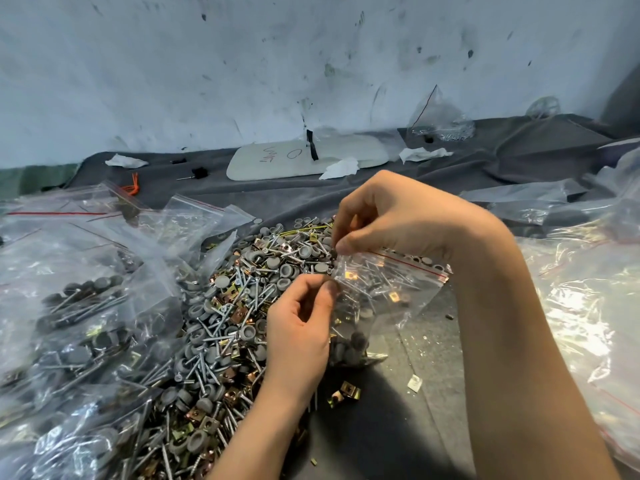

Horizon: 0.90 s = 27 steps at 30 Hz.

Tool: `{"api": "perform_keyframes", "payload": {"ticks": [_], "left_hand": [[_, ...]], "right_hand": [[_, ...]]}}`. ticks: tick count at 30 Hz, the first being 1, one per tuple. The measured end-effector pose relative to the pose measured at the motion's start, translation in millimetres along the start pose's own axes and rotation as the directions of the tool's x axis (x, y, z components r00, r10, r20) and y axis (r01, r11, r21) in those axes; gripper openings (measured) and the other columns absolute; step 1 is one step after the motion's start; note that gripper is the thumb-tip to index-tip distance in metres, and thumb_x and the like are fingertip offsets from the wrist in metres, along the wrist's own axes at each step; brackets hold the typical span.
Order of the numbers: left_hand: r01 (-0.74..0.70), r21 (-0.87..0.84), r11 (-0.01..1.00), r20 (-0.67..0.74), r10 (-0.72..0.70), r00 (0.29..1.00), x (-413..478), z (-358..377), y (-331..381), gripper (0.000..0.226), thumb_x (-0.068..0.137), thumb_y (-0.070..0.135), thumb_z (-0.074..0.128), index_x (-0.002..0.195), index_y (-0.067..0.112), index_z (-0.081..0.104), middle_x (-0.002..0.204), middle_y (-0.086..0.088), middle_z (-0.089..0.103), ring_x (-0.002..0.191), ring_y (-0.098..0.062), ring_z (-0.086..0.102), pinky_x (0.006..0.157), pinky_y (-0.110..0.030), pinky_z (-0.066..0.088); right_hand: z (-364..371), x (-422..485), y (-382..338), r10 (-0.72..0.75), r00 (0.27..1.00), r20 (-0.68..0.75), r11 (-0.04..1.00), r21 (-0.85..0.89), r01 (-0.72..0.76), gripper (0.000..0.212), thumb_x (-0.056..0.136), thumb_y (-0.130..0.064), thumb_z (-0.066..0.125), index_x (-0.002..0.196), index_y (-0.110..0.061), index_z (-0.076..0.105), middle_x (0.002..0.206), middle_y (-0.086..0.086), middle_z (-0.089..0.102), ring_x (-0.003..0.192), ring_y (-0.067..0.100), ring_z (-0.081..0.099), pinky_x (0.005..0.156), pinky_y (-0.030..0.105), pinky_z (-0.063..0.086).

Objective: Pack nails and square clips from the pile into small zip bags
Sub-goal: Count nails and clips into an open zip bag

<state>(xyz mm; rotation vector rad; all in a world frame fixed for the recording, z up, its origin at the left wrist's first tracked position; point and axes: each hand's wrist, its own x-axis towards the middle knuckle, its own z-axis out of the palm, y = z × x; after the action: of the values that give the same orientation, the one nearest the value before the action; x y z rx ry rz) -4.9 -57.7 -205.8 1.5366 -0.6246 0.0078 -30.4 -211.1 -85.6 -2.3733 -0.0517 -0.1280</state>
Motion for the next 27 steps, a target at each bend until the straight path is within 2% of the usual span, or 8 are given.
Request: {"api": "perform_keyframes", "payload": {"ticks": [3, 8, 11, 15, 17, 21, 24, 27], "left_hand": [[0.006, -0.013, 1.0, -0.008, -0.006, 1.0, -0.4, 0.2, 1.5, 0.017, 0.094, 0.008, 0.055, 0.082, 0.015, 0.066, 0.069, 0.003, 0.064, 0.062, -0.007, 0.054, 0.058, -0.022, 0.045], [0.006, -0.024, 1.0, -0.029, -0.007, 1.0, -0.6, 0.7, 3.6, 0.019, 0.094, 0.01, 0.054, 0.081, 0.019, 0.065, 0.073, -0.005, 0.065, 0.067, -0.028, 0.058, 0.061, -0.038, 0.05], [0.002, -0.024, 1.0, -0.02, -0.003, 1.0, -0.2, -0.4, 5.5, 0.015, 0.092, 0.019, 0.055, 0.079, 0.02, 0.064, 0.064, 0.005, 0.06, 0.057, -0.012, 0.05, 0.053, -0.026, 0.043], [0.009, -0.037, 0.999, -0.028, -0.01, 1.0, 1.5, -2.0, 5.8, 0.016, 0.086, 0.032, 0.054, 0.079, 0.019, 0.062, 0.061, 0.011, 0.059, 0.055, -0.002, 0.049, 0.052, -0.016, 0.04], [0.006, -0.034, 0.999, -0.04, -0.008, 0.999, 2.2, -2.2, 6.4, 0.017, 0.086, 0.032, 0.055, 0.08, 0.018, 0.063, 0.064, 0.01, 0.061, 0.058, -0.002, 0.051, 0.054, -0.016, 0.042], [-0.003, -0.023, 1.0, -0.051, 0.001, 0.999, 2.0, -3.1, 6.5, 0.015, 0.09, 0.025, 0.056, 0.08, 0.018, 0.064, 0.068, 0.001, 0.063, 0.062, -0.008, 0.055, 0.057, -0.027, 0.045], [0.0, 0.03, 1.0, -0.079, 0.002, 0.997, 1.4, -3.7, 3.1, 0.017, 0.094, 0.012, 0.056, 0.08, 0.018, 0.064, 0.062, 0.005, 0.058, 0.057, -0.002, 0.05, 0.053, -0.018, 0.041], [0.036, 0.033, 0.999, -0.111, -0.032, 0.993, 1.2, -4.2, 2.2, 0.016, 0.094, 0.012, 0.056, 0.081, 0.016, 0.064, 0.062, 0.003, 0.057, 0.057, -0.004, 0.049, 0.053, -0.018, 0.04]], "right_hand": [[-0.2, 0.6, 2.0, -0.032, 0.999, -0.02, 0.999, 0.001, 0.032, 0.009, 0.075, -0.009, 0.075, 0.075, -0.017, 0.075, 0.068, 0.012, 0.067, 0.057, 0.012, 0.053, 0.059, 0.035, 0.047], [5.1, 4.8, 3.6, -0.025, 0.998, -0.062, 0.999, 0.021, 0.026, 0.013, 0.071, -0.004, 0.068, 0.072, -0.016, 0.072, 0.055, -0.003, 0.062, 0.05, 0.004, 0.052, 0.051, 0.021, 0.042], [10.4, 9.5, 1.8, -0.038, 0.994, -0.102, 0.998, 0.041, 0.043, 0.013, 0.066, -0.003, 0.068, 0.071, -0.015, 0.068, 0.053, -0.009, 0.057, 0.049, 0.003, 0.049, 0.049, 0.018, 0.04], [18.1, 15.5, -1.7, -0.061, 0.991, -0.123, 0.998, 0.0, 0.061, 0.011, 0.065, -0.004, 0.067, 0.069, -0.014, 0.065, 0.059, -0.003, 0.059, 0.053, 0.007, 0.05, 0.053, 0.027, 0.044], [19.3, 17.0, -2.2, -0.059, 0.99, -0.127, 0.998, -0.021, 0.057, 0.009, 0.066, -0.005, 0.065, 0.069, -0.013, 0.064, 0.061, 0.0, 0.06, 0.053, 0.008, 0.049, 0.053, 0.028, 0.042], [20.5, 17.6, -2.1, -0.042, 0.99, -0.136, 0.997, -0.068, 0.033, 0.009, 0.067, -0.005, 0.062, 0.068, -0.014, 0.061, 0.062, -0.002, 0.059, 0.051, 0.006, 0.047, 0.048, 0.02, 0.04], [13.2, 17.0, 3.3, -0.047, 0.974, -0.223, 0.993, -0.119, 0.021, 0.02, 0.071, 0.002, 0.056, 0.064, -0.017, 0.058, 0.057, -0.007, 0.053, 0.048, 0.0, 0.043, 0.046, 0.012, 0.035], [0.1, 9.5, 9.5, -0.016, 0.97, -0.241, 1.0, 0.021, 0.022, 0.019, 0.073, 0.0, 0.056, 0.064, -0.017, 0.058, 0.05, -0.009, 0.046, 0.044, 0.004, 0.037, 0.042, 0.013, 0.032]]}}
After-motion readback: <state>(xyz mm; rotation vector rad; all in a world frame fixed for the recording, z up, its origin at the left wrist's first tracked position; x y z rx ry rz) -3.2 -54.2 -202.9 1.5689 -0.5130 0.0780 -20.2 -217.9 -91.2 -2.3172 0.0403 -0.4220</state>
